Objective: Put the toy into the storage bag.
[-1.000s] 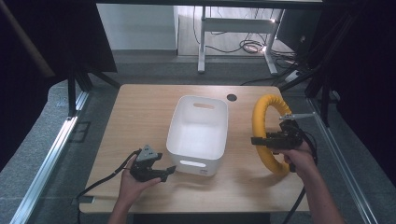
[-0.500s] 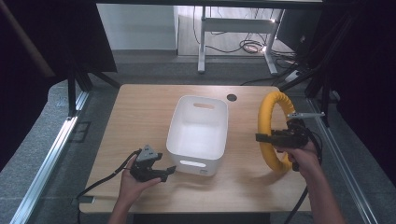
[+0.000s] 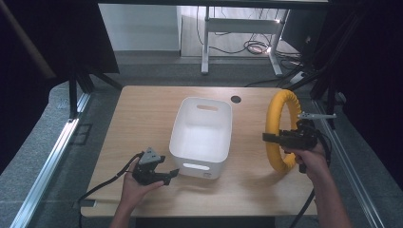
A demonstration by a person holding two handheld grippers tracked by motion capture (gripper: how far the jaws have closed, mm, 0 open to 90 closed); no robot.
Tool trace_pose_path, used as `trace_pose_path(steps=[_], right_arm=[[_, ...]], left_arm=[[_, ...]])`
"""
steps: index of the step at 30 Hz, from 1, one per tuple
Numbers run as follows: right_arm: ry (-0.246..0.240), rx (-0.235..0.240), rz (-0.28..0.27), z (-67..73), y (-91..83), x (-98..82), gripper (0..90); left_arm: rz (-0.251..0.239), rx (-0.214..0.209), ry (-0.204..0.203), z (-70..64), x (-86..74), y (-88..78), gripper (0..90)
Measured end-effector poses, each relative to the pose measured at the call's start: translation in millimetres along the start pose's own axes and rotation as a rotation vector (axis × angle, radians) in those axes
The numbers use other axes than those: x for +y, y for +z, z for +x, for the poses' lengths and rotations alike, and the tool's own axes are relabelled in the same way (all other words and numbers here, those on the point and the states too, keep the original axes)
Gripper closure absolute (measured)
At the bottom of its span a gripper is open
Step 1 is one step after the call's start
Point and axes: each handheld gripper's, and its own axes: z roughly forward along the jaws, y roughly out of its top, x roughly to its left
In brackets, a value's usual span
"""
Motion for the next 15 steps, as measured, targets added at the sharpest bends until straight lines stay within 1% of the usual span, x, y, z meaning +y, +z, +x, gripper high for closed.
trace_pose_path(steps=[2,5,6,7,11,15], right_arm=[[0.006,0.003,-0.002,0.1,-0.7,0.3,48.6],[0.008,0.01,-0.021,-0.4,-4.4,1.6,48.6],[0.008,0.01,-0.021,-0.4,-4.4,1.6,48.6],[0.007,0.017,-0.036,-0.7,-6.6,2.3,48.6],[0.007,0.015,-0.048,0.0,-8.7,3.3,48.7],[0.004,0.023,-0.064,-0.2,-10.5,4.2,48.7]], left_arm=[[0.0,-0.001,0.0,-0.1,0.0,0.1,23.9],[-0.001,0.0,0.0,0.0,0.1,-0.4,23.9],[-0.001,0.0,0.0,0.0,0.1,-0.4,23.9],[-0.001,0.0,0.0,0.0,0.2,-0.6,23.9],[-0.001,0.0,0.001,0.0,0.2,-0.7,23.9],[-0.001,0.001,0.001,0.1,0.3,-0.9,23.9]])
